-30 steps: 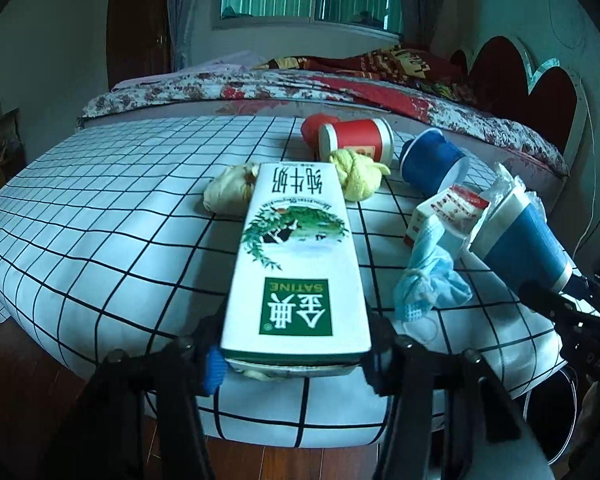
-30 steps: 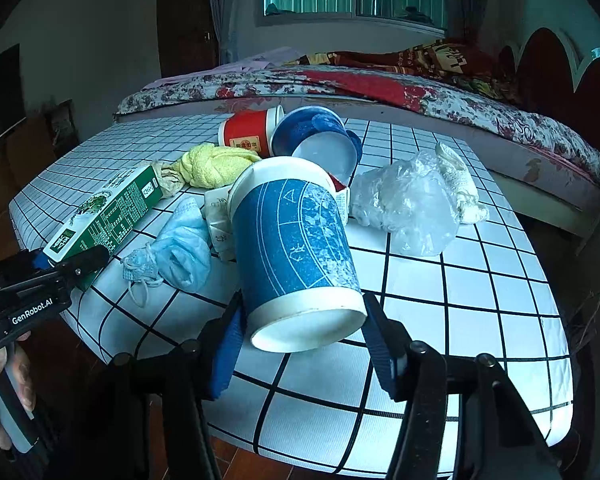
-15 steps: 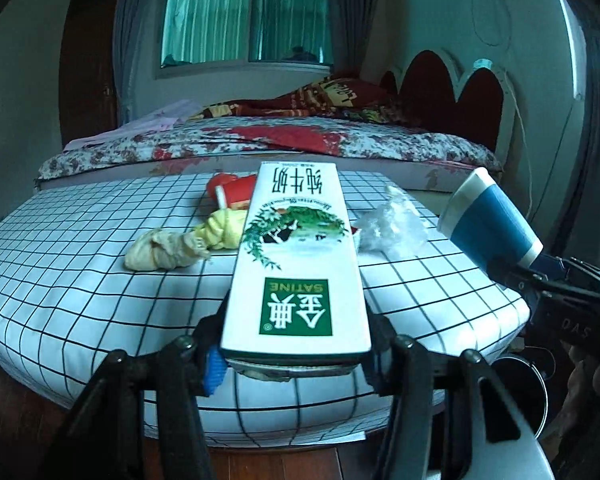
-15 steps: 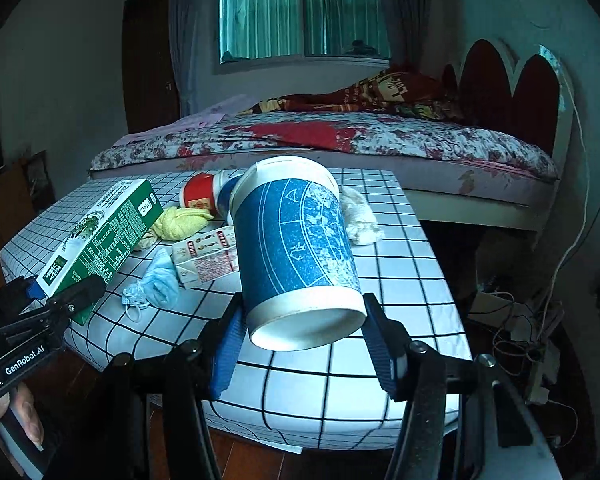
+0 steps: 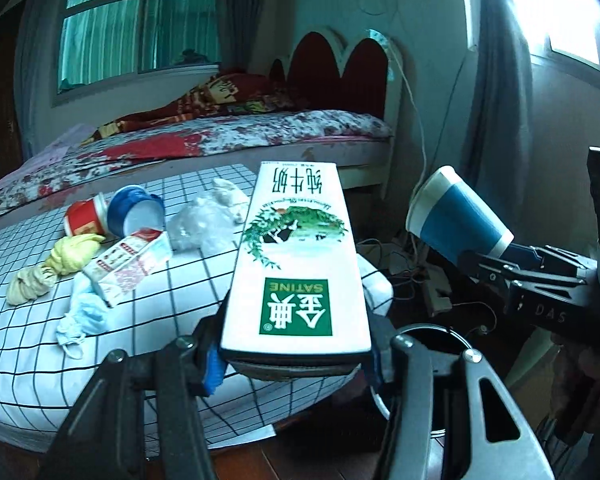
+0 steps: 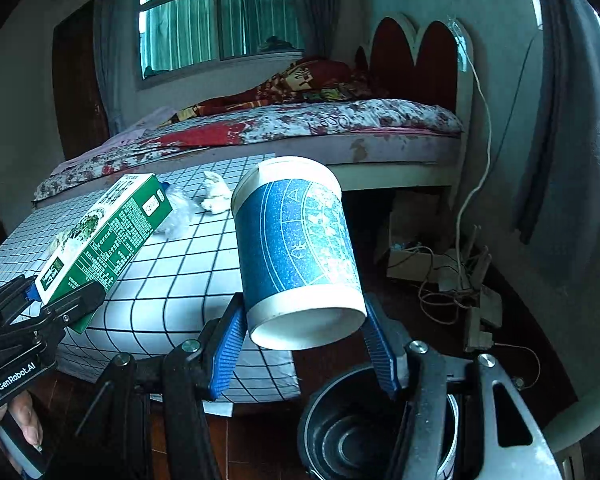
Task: Collect trash
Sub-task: 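Carry carton and cup to the black bin and open both tools, then move both tools back over the table toward the remaining trash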
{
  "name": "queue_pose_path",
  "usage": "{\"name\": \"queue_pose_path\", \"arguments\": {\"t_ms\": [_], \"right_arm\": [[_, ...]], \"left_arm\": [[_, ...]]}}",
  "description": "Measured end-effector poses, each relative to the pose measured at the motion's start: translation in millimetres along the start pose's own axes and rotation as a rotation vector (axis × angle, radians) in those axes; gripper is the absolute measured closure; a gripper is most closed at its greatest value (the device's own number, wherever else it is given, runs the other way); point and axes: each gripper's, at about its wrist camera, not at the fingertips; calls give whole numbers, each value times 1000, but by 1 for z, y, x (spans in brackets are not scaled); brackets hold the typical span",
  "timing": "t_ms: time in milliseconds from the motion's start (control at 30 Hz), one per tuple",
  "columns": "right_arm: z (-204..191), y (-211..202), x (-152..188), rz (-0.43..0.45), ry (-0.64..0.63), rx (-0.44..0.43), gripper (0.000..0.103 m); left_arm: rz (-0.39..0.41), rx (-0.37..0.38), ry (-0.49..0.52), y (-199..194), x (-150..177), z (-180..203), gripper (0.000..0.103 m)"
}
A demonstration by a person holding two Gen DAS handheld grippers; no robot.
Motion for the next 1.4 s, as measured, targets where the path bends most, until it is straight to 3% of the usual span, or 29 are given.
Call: {"name": "queue_pose_path", "arguments": {"t_ms": [267, 467, 833, 900, 933, 1000, 1133, 1233, 1400], "right_arm": [[52, -13, 34, -44, -2, 60, 45], [83, -4, 58, -100, 9, 73, 45], [107, 32, 93, -221, 1, -3, 44], [116, 46, 99, -256, 24, 29, 23], [121, 49, 103, -264, 42, 45, 9], [127, 54, 110, -289, 69, 72, 8], [127, 57, 119, -316, 80, 123, 1], [122, 57, 114, -311, 54, 146, 1], [118, 54, 110, -295, 34, 152, 1]], "left_arm": [[-62, 131, 111, 19, 12, 62, 49], [-162, 228, 144, 42, 31, 88, 49], [-333, 353, 143, 85, 63, 117, 46], [-358, 312, 121, 93, 70, 116, 16], [-360, 289, 110, 93, 74, 114, 14], [-355, 226, 101, 90, 79, 111, 5], [-320, 141, 116, 80, 85, 110, 1], [-291, 83, 121, 74, 85, 112, 1], [-275, 65, 121, 82, 73, 109, 1]]}}
Point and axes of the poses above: each gripper's, at about its wrist camera, not at the fingertips, and y roughly the way its jaws point, z to its right, x to its underside, and after that the axes turned 3 degrees about x, right-handed
